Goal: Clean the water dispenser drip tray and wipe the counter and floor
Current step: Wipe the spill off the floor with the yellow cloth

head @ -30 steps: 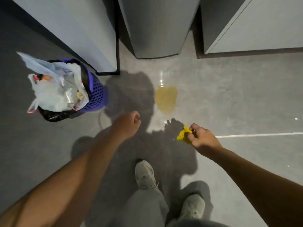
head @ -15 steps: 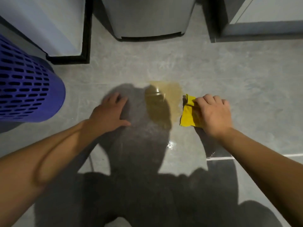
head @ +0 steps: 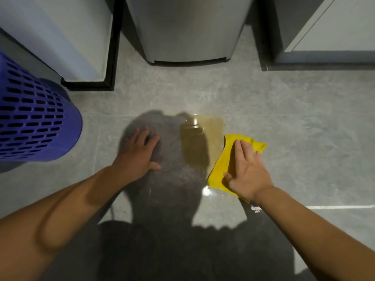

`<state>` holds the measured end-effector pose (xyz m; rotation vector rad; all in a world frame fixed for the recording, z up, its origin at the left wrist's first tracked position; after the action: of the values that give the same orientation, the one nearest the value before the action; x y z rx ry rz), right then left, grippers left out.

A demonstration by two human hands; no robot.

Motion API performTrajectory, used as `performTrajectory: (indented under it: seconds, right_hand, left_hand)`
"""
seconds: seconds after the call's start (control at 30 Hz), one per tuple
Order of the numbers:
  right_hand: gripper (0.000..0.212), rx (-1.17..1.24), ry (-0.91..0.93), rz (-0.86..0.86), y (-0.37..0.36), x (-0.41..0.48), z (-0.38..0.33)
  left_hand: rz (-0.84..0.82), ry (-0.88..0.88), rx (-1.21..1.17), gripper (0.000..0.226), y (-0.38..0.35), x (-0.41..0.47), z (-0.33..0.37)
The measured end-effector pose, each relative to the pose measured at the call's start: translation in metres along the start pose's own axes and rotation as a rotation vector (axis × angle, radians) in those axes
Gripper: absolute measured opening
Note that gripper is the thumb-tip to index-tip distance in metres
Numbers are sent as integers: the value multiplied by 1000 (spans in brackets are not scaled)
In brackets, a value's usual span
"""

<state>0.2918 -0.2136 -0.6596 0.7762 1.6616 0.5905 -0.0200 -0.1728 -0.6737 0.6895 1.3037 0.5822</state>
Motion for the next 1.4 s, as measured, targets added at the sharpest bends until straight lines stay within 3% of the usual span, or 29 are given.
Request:
performTrajectory:
  seconds: [0.1,0.2,0.4,0.57,0.73,0.9,0.97,1.03,1.1,1.2,1.3,1.33,1.4]
  right_hand:
    - [90,87,-31,89,8,10,-4]
    - [84,-9,-58,131,16,45,-6]
    - [81,-353,266,123,52,109,-25]
    - [79,-439,361,102,18,66,-18]
    - [78,-282,185,132,-37,9,-20]
    - [81,-36,-93,131,-53,12,-79]
    - [81,94,-175,127,-49,27,-101]
    - [83,222,-234,107,-42,38,-112]
    - [81,308,-217,87,-35,40,-111]
    - [70,489,-4,94,-8,24,-93]
    - [54,396,114,249,29,-7,-40]
    - [57,303,92,262,36,-11,-19]
    - [90,167,-42,134,35,-10,20]
  left_hand:
    - [-5,-2,-14,103,-1,2,0]
    - [-3,-6,-28,105,-2,5,0]
    - [2,-21,-59,105,-3,6,1]
    - [-36,-4,-61,104,1,2,4]
    - [-23,-24,-109,103,1,1,2]
    - [-19,-61,-161,102,0,-8,-7]
    - [106,-52,-236,86,10,-16,-13]
    - [359,-69,-361,52,24,-34,-14]
    - [475,-122,-494,28,27,-53,0]
    - [256,-272,-716,20,2,-64,53]
    - [-70,-289,-961,41,-32,-60,101]
    - [-117,-247,-984,46,-38,-54,106]
    - [-103,-145,-928,44,-36,-41,102]
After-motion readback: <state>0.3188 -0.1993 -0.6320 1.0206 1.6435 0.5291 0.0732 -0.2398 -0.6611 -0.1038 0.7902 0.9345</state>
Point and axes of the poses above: each hand's wrist, its own x-axis towards the middle knuckle, its own y-axis out of the back of the hand, z = x × y, the point moved 8 cm from there along x, towards the middle knuckle, and after that the axes turned 11 degrees about -z, right-handed, at the moved point
